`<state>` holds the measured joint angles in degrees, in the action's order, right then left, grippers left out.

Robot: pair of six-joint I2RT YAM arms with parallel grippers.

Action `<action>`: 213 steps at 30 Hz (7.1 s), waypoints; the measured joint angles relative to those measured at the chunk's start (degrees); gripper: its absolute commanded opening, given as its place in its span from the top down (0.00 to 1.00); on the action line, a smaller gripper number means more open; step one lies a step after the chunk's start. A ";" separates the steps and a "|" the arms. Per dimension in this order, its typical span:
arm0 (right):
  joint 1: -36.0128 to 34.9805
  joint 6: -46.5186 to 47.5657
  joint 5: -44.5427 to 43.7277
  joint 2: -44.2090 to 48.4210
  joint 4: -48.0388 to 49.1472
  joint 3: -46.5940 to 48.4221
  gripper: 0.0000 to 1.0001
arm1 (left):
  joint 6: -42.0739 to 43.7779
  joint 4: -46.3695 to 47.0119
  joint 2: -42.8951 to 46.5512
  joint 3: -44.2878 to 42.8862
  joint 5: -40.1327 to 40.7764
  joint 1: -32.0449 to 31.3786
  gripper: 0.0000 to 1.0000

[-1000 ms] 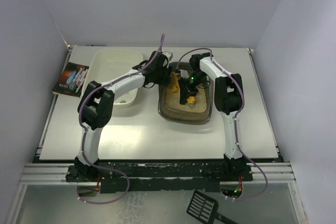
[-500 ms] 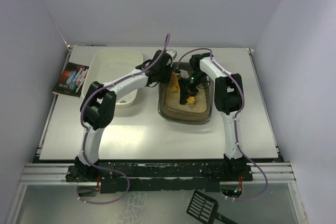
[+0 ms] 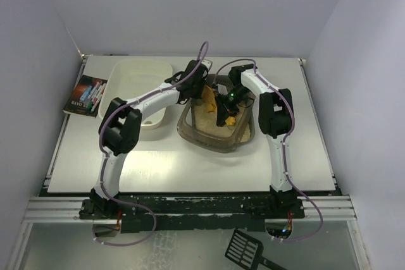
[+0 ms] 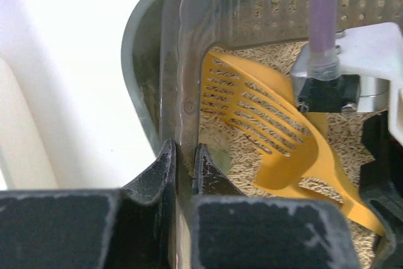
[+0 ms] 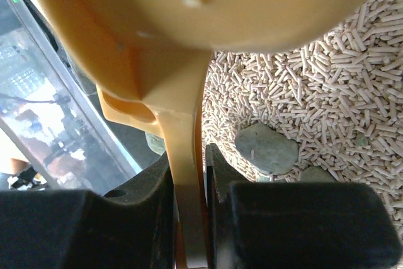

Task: Clean the litter box

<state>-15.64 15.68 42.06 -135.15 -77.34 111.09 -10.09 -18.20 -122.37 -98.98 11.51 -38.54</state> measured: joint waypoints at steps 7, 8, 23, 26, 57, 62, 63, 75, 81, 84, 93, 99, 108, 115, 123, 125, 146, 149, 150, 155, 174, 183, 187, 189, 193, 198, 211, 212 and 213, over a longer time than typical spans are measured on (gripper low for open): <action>0.04 0.02 0.00 0.00 -0.02 0.00 1.00 | 0.31 -0.55 -0.02 -0.09 2.80 0.09 0.93; 0.04 0.02 0.00 0.00 -0.02 0.00 1.00 | 0.17 -0.55 -0.02 -0.09 2.99 0.09 0.93; 0.13 1.53 8.17 0.00 -0.31 -2.97 1.00 | -11.45 -6.64 1.40 -0.90 5.53 0.09 0.93; 0.26 2.19 12.44 0.00 -0.31 -5.03 1.00 | -13.53 -9.14 1.51 -1.95 5.92 0.09 0.93; 1.11 5.11 17.49 7.82 -1.27 -9.14 1.00 | -17.38 -12.02 3.02 -2.08 8.09 0.09 0.93; 1.11 6.21 17.49 9.05 -1.42 -12.35 1.00 | -17.35 -11.67 3.26 -2.08 9.73 0.31 0.93; 1.16 6.34 17.49 9.22 -1.46 -12.87 1.00 | -17.35 -11.67 3.26 -2.08 9.88 0.46 0.93; 4.72 8.11 17.88 11.56 -1.01 -15.63 1.00 | -17.86 -11.47 3.26 -2.08 9.38 0.42 0.93; 5.07 9.14 19.12 12.57 -0.76 -16.39 1.00 | -18.01 -10.97 3.26 -2.08 9.25 0.35 0.93; 5.20 9.44 19.56 13.31 -0.57 -16.68 1.00 | -18.01 -10.75 3.26 -2.08 9.27 0.35 0.93; 6.60 8.09 20.39 18.51 4.48 -22.86 1.00 | -18.05 -9.01 3.32 -1.25 8.59 -0.37 0.93; 7.28 6.82 22.43 21.53 8.46 -28.11 1.00 | -18.01 -9.01 3.67 -1.25 7.69 -0.72 0.93; 9.51 3.56 26.51 28.24 17.27 -38.71 1.00 | -18.01 -9.05 6.23 -1.22 6.14 -1.77 0.93; 10.40 -0.66 28.15 35.43 26.10 -47.12 1.00 | -18.29 -8.94 7.15 0.68 4.44 -2.40 0.93; 11.39 -3.89 30.32 38.93 32.50 -52.11 1.00 | -19.30 -8.17 7.30 2.84 3.19 -2.91 0.93; 11.78 -4.09 30.69 38.93 32.83 -52.11 1.00 | -19.34 -7.96 7.43 2.86 3.21 -2.91 0.93; 13.97 0.57 37.81 32.70 27.78 -45.51 1.00 | -20.41 -5.57 8.57 4.28 6.12 -2.91 0.93; 13.97 4.02 38.93 30.53 24.44 -43.25 1.00 | -21.77 -4.72 10.80 7.45 7.41 -2.91 0.93; 13.94 5.66 39.47 29.70 22.84 -42.34 1.00 | -22.43 -4.28 11.74 8.66 7.93 -2.91 0.93; 13.46 13.33 42.01 25.92 14.80 -38.34 1.00 | -26.40 -2.14 16.70 13.81 10.38 -2.91 0.93; 12.70 19.02 43.52 23.50 8.63 -36.52 1.00 | -32.83 -1.27 14.78 15.72 10.91 -1.22 0.93; 12.13 17.88 43.45 23.41 10.25 -36.52 1.00 | -36.94 -0.94 15.19 18.51 9.68 -0.42 0.93; 12.02 17.77 43.45 23.41 10.38 -36.52 1.00 | -37.55 -0.92 15.19 18.58 9.81 -0.33 0.93; 11.96 17.79 43.43 23.41 10.47 -36.52 1.00 | -37.70 -1.09 15.15 18.49 9.97 -0.33 0.93; 11.82 17.62 43.41 23.41 11.15 -36.61 1.00 | -37.73 -2.32 13.60 16.39 10.40 -0.33 0.93; 11.82 16.28 42.18 23.45 12.37 -36.89 1.00 | -37.53 -2.45 11.65 15.32 12.24 0.09 0.93; 11.43 12.98 40.83 24.02 15.45 -37.66 1.00 | -37.57 -1.46 11.41 15.69 11.69 0.50 0.93; 11.43 12.59 40.65 24.06 15.63 -37.66 1.00 | -37.57 -1.49 11.34 15.69 11.54 0.50 0.93; 11.41 12.15 40.48 24.13 15.80 -37.66 1.00 | -37.55 -1.49 11.26 15.69 11.37 0.50 0.92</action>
<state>-4.23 27.83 82.54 -111.02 -61.54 73.43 -47.64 -19.68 -111.11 -83.29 22.87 -38.04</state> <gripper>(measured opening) 0.168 0.143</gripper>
